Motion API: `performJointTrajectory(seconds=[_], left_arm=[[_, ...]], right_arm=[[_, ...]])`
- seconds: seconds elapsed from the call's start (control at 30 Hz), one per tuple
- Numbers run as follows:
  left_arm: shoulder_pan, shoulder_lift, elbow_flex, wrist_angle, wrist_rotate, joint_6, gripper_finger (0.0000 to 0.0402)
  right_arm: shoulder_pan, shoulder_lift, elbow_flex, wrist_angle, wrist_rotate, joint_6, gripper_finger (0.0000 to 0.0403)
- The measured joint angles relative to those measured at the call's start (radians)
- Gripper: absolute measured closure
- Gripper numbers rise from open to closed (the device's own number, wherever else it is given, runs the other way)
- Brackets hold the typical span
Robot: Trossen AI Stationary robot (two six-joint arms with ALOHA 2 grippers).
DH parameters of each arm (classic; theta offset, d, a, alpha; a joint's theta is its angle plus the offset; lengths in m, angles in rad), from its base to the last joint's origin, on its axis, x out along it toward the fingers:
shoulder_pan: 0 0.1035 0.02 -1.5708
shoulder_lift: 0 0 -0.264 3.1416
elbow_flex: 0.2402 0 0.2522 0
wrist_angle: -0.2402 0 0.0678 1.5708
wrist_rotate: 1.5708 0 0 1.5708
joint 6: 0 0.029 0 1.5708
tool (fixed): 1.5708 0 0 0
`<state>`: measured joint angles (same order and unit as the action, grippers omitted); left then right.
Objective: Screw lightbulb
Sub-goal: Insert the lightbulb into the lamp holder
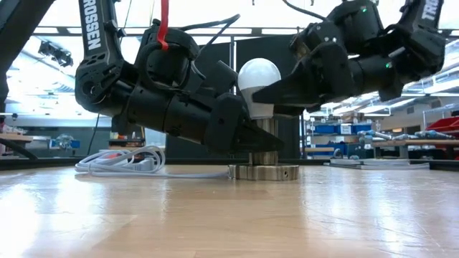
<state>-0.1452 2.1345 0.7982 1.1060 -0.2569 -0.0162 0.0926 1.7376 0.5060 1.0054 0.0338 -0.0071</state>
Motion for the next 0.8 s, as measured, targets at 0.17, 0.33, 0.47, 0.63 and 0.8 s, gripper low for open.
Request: performJointTrajectory(seconds=[0.17,0.33,0.47,0.63,0.8], left_arm=[[0.000,0.000,0.000,-0.003,0.000,0.000,0.0211],[0.000,0.000,0.000,-0.002,0.000,0.000,0.0211],[0.000,0.000,0.000,-0.003,0.000,0.000,0.0211],[0.000,0.000,0.000,-0.003,0.000,0.000,0.0211],[0.000,0.000,0.000,-0.003,0.000,0.000,0.0211]], right_arm=[[-0.002,0.057,0.005,0.113,0.001,-0.009,0.0096],[0.000,0.060,0.005,0.137,0.007,-0.013,0.0096],[0.000,0.060,0.005,0.135,0.008,-0.013,0.0096],[-0.004,0.060,0.005,0.127,0.008,-0.022,0.0096],[-0.009,0.060,0.005,0.119,0.009,-0.028,0.0096]])
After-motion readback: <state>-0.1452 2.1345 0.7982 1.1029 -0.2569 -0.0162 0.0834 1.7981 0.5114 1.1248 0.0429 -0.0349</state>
